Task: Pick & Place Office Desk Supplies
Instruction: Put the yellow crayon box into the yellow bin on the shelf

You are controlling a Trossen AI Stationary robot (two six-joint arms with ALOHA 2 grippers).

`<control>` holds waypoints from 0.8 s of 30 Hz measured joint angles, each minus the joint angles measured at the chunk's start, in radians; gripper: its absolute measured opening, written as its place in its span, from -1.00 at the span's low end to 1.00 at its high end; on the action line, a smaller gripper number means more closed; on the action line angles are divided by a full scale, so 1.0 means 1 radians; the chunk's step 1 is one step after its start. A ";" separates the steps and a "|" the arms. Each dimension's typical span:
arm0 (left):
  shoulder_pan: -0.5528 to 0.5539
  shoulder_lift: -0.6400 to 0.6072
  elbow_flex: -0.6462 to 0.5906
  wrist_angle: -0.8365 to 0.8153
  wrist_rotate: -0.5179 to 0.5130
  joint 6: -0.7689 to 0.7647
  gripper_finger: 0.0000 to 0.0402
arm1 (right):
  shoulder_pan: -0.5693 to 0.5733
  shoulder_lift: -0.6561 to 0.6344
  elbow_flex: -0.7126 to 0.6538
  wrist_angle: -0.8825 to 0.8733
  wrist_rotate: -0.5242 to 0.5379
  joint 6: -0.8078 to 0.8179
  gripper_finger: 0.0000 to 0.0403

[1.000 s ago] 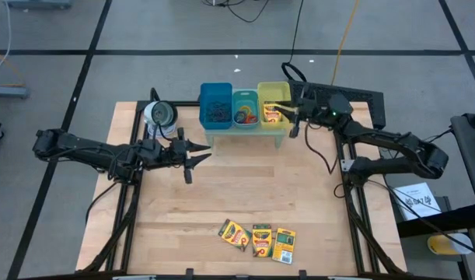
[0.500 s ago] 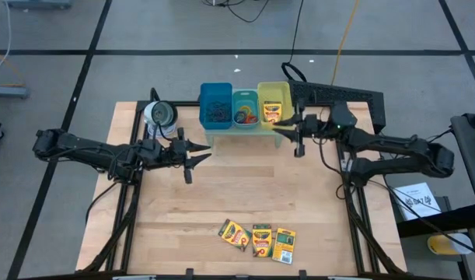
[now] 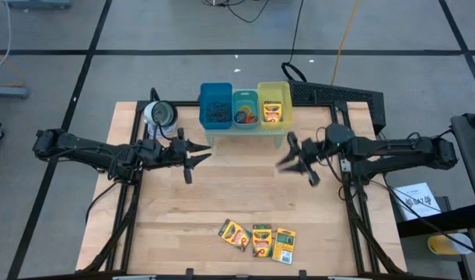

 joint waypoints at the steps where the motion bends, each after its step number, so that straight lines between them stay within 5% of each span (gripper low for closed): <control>1: 0.000 0.000 0.000 -0.001 0.000 -0.005 -0.41 | 0.033 0.005 0.000 -0.006 -0.022 0.021 -0.60; 13: 0.000 0.124 0.001 0.004 0.000 -0.094 -0.41 | 0.364 0.115 0.000 -0.333 0.001 0.292 0.14; 19: 0.000 0.223 0.001 0.062 0.000 -0.119 -0.41 | 0.453 0.180 -0.059 -0.405 0.142 0.427 0.20; 24: 0.000 0.282 0.001 0.124 0.000 -0.120 -0.41 | 0.482 0.220 -0.181 -0.233 0.165 0.607 0.15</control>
